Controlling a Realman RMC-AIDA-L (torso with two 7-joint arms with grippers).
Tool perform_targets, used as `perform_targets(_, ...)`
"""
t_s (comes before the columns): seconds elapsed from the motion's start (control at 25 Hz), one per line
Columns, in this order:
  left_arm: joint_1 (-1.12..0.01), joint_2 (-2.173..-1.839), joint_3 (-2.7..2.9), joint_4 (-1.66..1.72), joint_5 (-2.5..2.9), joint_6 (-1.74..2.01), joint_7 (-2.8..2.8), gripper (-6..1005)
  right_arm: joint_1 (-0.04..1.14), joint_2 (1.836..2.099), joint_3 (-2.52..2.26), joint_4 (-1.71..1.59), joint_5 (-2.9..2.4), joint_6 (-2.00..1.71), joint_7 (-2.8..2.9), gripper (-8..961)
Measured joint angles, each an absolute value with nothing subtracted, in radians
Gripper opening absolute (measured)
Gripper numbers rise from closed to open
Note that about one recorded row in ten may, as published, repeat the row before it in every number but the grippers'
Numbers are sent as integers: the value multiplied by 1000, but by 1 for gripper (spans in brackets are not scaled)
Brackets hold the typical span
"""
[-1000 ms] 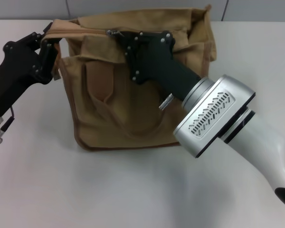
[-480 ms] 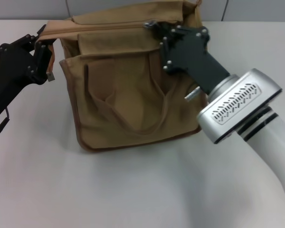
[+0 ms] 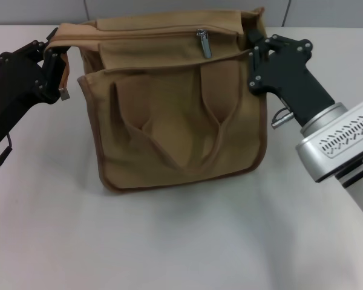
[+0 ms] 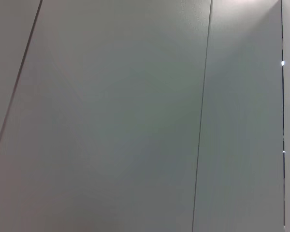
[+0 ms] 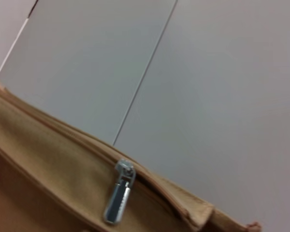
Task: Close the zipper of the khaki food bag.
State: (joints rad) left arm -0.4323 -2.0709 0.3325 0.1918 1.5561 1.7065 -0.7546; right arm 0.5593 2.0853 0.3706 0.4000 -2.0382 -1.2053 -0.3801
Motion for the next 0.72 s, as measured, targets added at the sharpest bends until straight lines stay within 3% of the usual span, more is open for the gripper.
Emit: perform_targets(0.72, -452, -2076, 340, 181, 1558, 1741, -759, 23, 455, 2081, 357, 558, -2140, -1420, -234, 106)
